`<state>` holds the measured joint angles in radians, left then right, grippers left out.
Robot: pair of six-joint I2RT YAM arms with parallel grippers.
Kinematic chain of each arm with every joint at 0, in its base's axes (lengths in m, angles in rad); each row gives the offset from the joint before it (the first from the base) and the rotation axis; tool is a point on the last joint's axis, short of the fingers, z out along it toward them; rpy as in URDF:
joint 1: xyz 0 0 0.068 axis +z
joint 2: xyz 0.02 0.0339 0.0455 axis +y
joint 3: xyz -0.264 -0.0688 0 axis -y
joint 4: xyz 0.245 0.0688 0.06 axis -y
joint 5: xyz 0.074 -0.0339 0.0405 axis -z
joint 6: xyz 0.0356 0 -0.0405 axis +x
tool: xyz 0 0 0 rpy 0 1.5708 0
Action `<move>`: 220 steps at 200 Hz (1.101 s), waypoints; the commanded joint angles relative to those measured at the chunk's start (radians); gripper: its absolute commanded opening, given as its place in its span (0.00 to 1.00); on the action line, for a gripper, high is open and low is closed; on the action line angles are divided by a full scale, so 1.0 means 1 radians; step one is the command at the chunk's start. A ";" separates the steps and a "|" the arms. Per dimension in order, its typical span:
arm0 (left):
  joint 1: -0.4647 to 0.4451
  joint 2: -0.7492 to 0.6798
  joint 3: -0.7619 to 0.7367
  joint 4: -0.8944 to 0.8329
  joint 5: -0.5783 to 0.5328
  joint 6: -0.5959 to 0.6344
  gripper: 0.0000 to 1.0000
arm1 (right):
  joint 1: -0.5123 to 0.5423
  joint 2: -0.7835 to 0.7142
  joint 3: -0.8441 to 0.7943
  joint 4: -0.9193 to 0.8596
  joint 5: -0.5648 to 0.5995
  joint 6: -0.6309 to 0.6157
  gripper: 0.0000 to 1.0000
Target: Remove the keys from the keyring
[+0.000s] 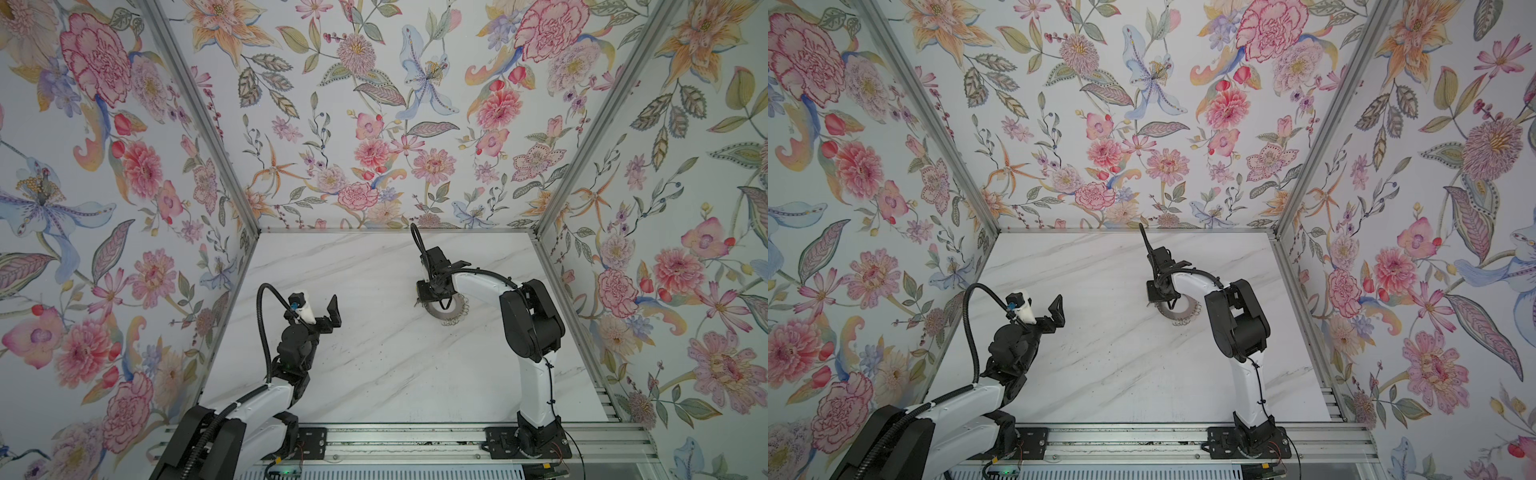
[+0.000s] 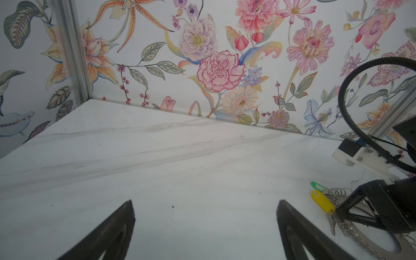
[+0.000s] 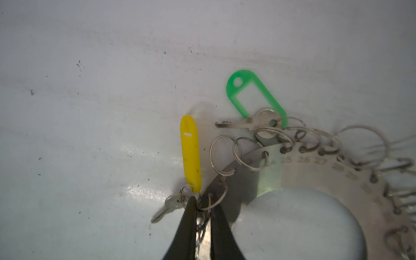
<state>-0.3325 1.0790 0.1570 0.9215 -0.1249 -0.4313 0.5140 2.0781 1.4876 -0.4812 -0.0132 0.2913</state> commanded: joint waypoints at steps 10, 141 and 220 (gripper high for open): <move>-0.004 -0.032 -0.016 0.016 0.003 0.032 0.99 | -0.036 -0.107 -0.128 -0.073 -0.053 -0.059 0.13; -0.006 0.066 0.018 0.048 0.122 0.016 0.99 | -0.165 -0.282 -0.193 -0.090 -0.221 -0.063 0.30; -0.009 0.023 0.050 -0.008 0.144 0.043 0.99 | -0.093 -0.036 0.125 -0.198 -0.092 -0.044 0.35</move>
<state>-0.3336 1.1175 0.1886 0.9276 -0.0032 -0.4004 0.4271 1.9869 1.5272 -0.5983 -0.1669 0.2436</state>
